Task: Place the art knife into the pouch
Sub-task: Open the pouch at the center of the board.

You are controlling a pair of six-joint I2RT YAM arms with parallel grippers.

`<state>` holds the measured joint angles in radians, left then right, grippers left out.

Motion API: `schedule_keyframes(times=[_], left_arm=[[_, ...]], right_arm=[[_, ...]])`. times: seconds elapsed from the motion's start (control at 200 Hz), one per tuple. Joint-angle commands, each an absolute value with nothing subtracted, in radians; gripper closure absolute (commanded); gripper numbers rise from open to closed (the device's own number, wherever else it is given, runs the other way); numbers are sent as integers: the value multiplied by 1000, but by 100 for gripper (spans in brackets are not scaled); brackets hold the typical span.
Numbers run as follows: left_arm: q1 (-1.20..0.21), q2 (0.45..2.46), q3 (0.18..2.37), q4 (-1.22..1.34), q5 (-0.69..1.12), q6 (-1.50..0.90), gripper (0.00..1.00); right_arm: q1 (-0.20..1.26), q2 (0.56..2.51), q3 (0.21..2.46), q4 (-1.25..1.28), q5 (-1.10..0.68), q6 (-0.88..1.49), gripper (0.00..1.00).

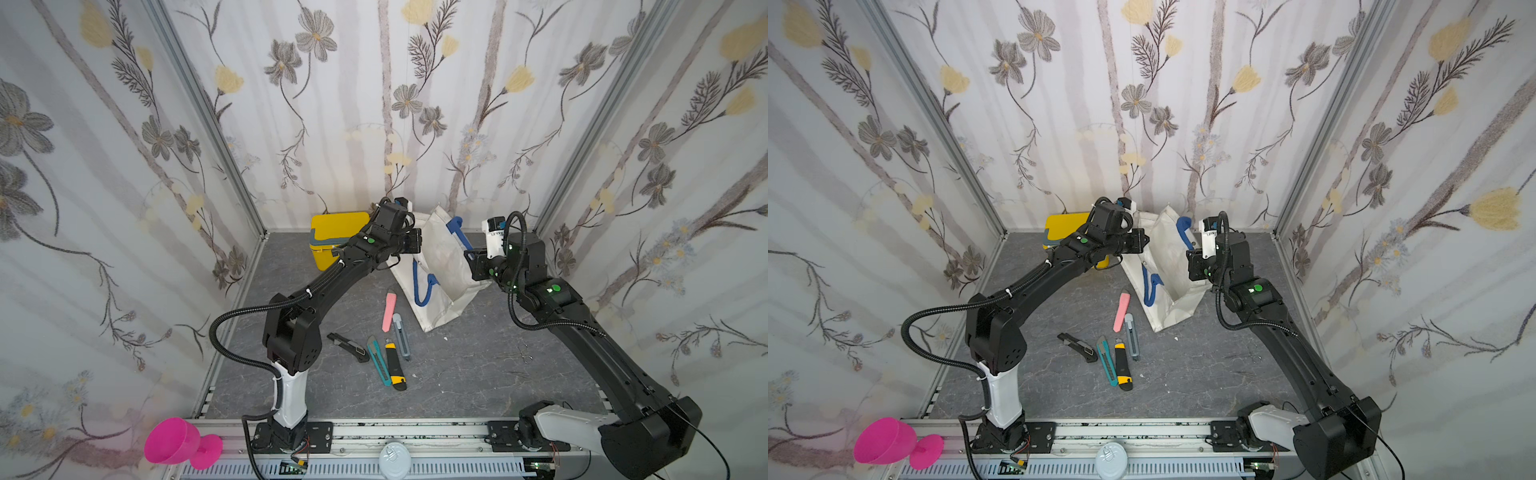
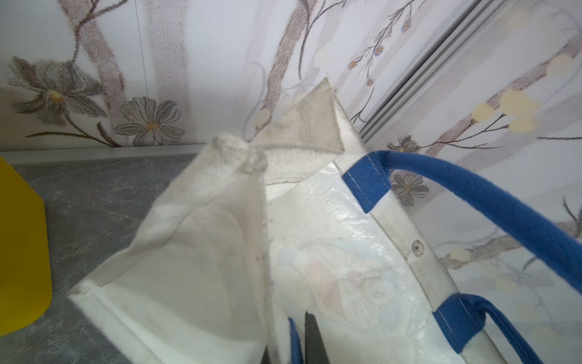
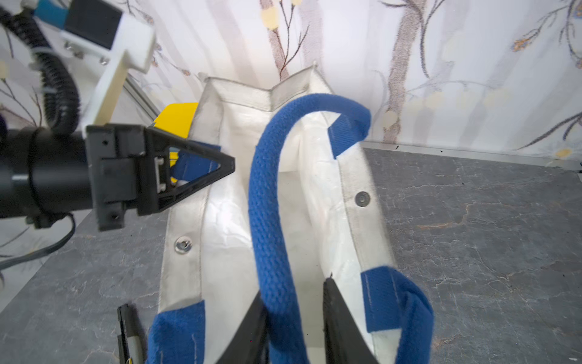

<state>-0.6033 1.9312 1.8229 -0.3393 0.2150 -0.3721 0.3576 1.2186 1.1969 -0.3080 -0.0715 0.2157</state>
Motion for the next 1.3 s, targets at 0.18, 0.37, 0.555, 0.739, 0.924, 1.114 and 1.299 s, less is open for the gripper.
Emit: schedule_keyframes(times=[0.18,0.37,0.555,0.739,0.924,1.114,1.299], left_arm=[[-601,1811,1644,-201,243,-331,100],[-590,1759,1607,-189,239,-305,100],[-567,1768,1617,-187,267,-316,100],[-520,1770,1620,-138,318,-357,100],[-468,1803,1654,-121,349,-388,100],[-441,1837,1673,-123,368,-395,100],[-420,1847,1681,-117,361,-406,100]], right_arm=[[238,1255,1200,-249,-92,328,64],[176,1291,1216,-240,-138,342,36],[169,1298,1254,-266,-157,313,6],[138,1297,1276,-301,-147,300,0],[91,1282,1261,-289,-147,316,1],[72,1280,1263,-291,-183,326,0],[104,1235,1204,-270,-297,350,0]])
